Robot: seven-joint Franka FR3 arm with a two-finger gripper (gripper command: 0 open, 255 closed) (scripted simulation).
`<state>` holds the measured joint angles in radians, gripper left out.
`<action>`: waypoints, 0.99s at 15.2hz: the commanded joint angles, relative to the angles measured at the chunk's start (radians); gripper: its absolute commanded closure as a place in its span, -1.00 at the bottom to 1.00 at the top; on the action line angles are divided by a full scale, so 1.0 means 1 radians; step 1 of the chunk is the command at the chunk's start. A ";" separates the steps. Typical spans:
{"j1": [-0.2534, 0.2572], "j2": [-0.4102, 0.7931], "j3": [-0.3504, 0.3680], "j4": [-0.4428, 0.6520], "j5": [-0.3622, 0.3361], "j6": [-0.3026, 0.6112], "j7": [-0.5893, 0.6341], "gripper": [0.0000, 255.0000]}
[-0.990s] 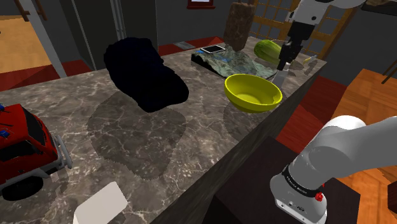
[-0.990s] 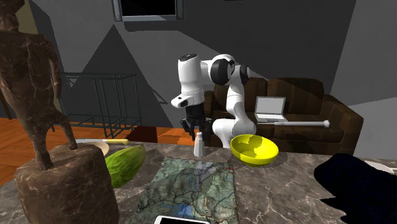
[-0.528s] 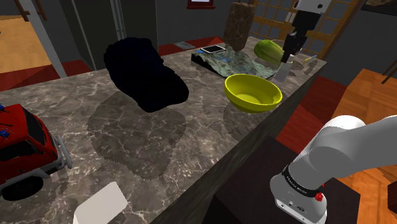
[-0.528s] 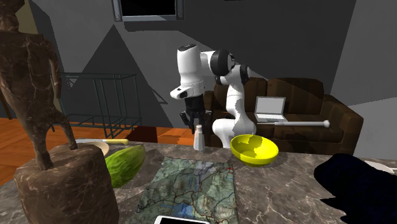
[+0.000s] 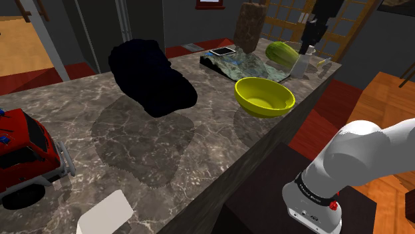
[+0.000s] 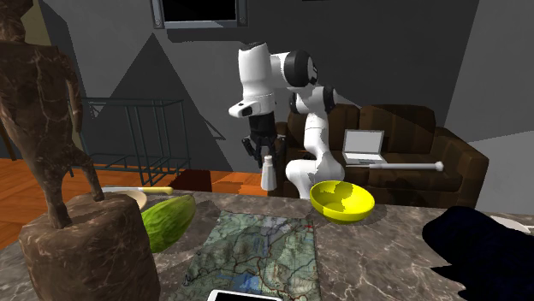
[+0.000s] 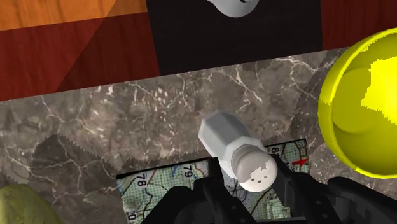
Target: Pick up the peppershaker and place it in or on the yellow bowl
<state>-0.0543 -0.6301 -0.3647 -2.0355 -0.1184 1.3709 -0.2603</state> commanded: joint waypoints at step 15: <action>0.026 0.053 0.070 0.216 0.056 -0.168 0.073 1.00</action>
<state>-0.0320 -0.5730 -0.3165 -1.8199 -0.0752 1.2088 -0.2150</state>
